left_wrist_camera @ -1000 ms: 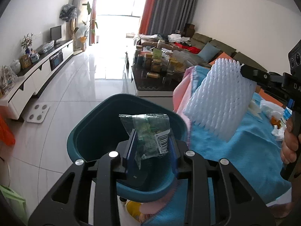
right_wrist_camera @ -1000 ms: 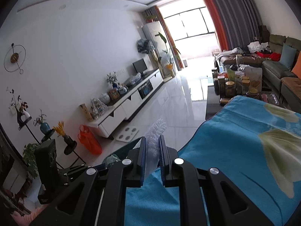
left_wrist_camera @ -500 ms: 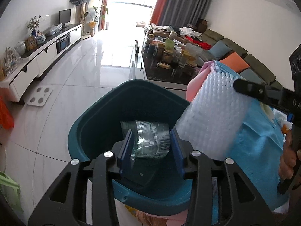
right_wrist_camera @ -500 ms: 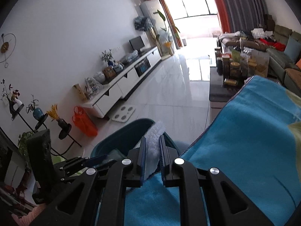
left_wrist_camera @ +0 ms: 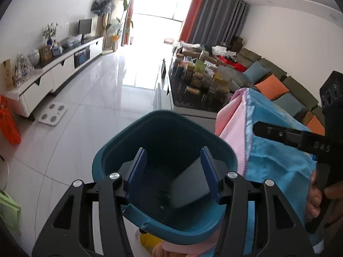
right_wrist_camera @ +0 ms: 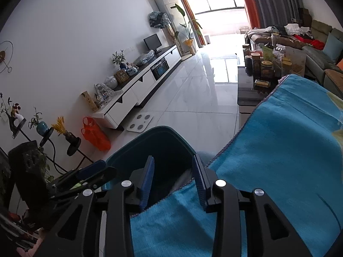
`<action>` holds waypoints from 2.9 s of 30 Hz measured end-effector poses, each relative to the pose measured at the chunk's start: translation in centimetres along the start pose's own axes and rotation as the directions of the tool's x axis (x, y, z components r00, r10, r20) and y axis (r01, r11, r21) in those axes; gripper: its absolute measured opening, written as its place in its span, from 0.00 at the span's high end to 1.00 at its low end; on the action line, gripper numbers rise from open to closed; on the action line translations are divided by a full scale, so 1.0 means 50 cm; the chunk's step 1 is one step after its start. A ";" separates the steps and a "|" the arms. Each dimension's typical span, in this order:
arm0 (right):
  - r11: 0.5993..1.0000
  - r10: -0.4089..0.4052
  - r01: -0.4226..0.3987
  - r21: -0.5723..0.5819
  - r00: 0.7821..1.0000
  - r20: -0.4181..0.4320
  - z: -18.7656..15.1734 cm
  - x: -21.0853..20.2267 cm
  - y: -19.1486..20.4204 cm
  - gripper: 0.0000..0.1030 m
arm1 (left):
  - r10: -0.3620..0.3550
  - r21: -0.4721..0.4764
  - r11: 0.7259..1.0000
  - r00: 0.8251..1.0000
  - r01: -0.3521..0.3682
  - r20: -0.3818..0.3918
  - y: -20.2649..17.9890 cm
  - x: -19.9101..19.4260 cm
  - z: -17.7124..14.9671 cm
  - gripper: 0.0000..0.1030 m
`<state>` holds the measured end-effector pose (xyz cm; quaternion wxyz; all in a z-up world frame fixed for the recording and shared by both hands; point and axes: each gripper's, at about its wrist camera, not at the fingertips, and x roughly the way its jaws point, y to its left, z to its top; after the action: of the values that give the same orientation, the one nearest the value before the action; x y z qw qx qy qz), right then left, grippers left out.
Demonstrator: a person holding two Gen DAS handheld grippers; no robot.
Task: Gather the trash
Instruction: 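Carry both items to the teal bin and open both grippers over it, then move both tools back over the table toward the tissues and cups, then grasp the white tissue with the left gripper while the right gripper grasps a paper cup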
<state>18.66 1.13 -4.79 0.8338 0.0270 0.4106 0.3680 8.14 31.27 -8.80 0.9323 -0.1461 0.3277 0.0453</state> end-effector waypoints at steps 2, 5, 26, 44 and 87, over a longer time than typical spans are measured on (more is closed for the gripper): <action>1.000 0.000 0.000 0.002 1.000 0.015 -0.001 -0.015 -0.005 0.66 | -0.006 0.016 1.000 1.000 0.006 0.017 -0.018 -0.018 0.002 0.48; 1.000 0.004 -0.004 -0.006 0.999 0.045 -0.008 -0.054 -0.012 0.66 | -0.032 0.049 0.998 0.998 0.030 0.053 -0.052 -0.052 0.001 0.42; 0.952 -0.306 0.289 0.102 0.906 0.292 -0.215 -0.494 -0.201 0.52 | -0.445 0.424 0.788 0.889 0.447 -0.109 -0.557 -0.107 -0.165 0.23; 0.793 -0.591 0.496 0.354 0.766 0.252 -0.378 -0.662 -0.406 0.52 | -0.387 0.536 0.690 0.873 0.487 -0.295 -0.737 -0.022 -0.199 0.31; 0.867 -0.493 0.408 0.287 0.786 0.372 -0.330 -0.690 -0.323 0.98 | -0.409 0.480 0.742 0.883 0.468 -0.229 -0.639 -0.086 -0.153 0.93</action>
<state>3.05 -36.83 1.62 0.9608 0.0886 0.2425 0.1007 5.97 -1.44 -4.07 0.9010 0.0374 0.3341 -0.2741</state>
